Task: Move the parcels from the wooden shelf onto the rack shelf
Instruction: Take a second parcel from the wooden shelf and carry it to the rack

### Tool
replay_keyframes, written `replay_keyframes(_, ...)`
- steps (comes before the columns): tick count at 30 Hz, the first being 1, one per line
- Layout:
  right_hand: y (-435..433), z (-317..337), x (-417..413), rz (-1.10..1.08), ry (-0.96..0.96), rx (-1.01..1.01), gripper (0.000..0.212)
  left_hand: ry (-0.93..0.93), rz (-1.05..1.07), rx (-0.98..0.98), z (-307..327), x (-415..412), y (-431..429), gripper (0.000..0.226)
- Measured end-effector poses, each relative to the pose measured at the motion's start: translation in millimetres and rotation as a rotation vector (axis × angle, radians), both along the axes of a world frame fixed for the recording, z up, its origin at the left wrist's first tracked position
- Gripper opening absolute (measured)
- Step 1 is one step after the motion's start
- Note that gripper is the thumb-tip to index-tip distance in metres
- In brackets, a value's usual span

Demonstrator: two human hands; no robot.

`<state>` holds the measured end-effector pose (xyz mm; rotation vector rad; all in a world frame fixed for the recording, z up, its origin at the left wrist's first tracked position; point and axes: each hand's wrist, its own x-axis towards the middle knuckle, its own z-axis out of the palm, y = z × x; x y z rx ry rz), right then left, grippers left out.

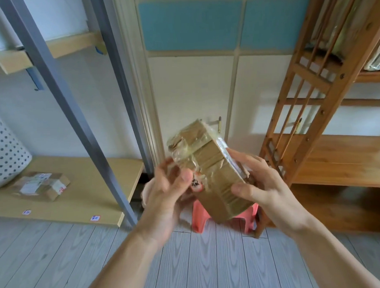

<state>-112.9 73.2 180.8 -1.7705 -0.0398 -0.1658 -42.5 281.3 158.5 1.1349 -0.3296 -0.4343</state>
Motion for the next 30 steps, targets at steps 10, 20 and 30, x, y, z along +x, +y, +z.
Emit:
replay_keyframes(10, 17, -24, 10, -0.422, -0.185, 0.26, 0.07, -0.057, 0.16, 0.156, -20, 13, 25, 0.05)
replay_keyframes(20, 120, -35, -1, -0.323, -0.124, 0.257, 0.087, -0.226, 0.326, 0.164, -27, 18, 113, 0.023)
replay_keyframes(30, 236, -7, 11, -0.367, -0.198, 0.114, 0.073, -0.396, 0.447, 0.266, -3, 26, 226, 0.016)
